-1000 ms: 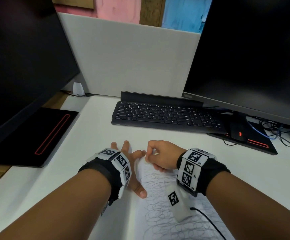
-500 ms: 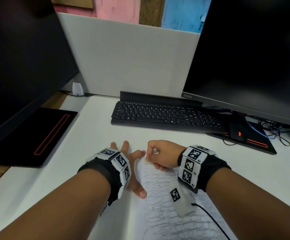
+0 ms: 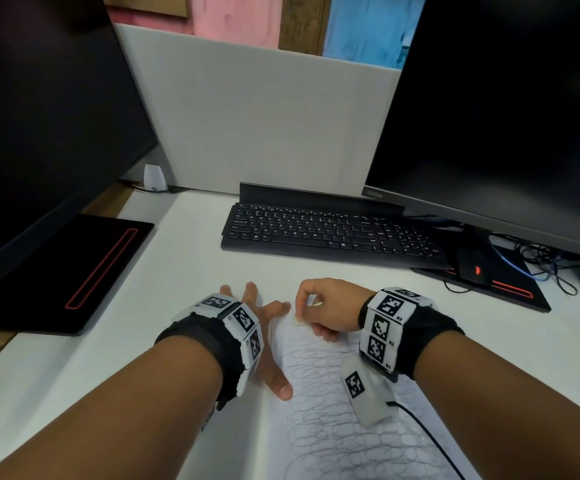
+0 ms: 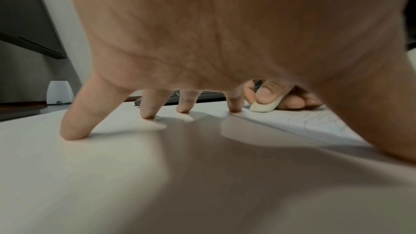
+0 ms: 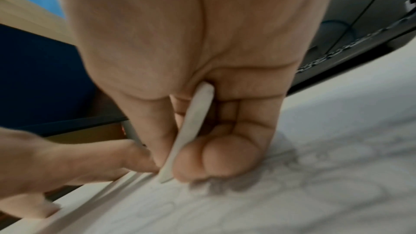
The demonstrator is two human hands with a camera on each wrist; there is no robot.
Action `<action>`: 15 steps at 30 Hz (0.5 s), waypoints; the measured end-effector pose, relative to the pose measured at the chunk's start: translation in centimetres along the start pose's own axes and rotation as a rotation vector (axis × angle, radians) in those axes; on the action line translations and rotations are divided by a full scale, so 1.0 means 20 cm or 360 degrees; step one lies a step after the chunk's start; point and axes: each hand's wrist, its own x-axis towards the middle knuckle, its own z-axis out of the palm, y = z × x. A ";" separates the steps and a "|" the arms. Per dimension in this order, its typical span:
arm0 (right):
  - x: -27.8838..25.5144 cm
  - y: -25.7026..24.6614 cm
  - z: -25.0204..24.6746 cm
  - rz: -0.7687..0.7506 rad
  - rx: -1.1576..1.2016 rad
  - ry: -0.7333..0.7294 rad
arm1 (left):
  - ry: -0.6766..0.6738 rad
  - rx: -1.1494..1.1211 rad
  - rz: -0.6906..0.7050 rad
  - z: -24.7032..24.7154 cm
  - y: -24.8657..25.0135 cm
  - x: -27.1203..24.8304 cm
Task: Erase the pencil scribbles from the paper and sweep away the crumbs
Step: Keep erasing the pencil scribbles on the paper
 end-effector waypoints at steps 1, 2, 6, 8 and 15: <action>0.00 0.00 0.00 0.0005 -0.0019 -0.0039 | 0.0001 0.0016 -0.0009 0.00 0.00 -0.01; 0.00 0.00 0.00 0.0000 -0.0027 -0.0114 | 0.0001 0.0026 -0.0015 -0.01 0.01 -0.01; 0.01 0.01 0.00 -0.0016 -0.0016 -0.0026 | 0.0022 0.0074 -0.0019 -0.01 0.04 -0.01; 0.01 0.02 -0.01 -0.0016 -0.0031 0.0016 | 0.0021 0.0091 -0.0031 -0.02 0.04 -0.02; 0.01 0.02 0.00 -0.0031 0.0026 0.0012 | 0.0035 0.0101 -0.0023 -0.01 0.05 -0.02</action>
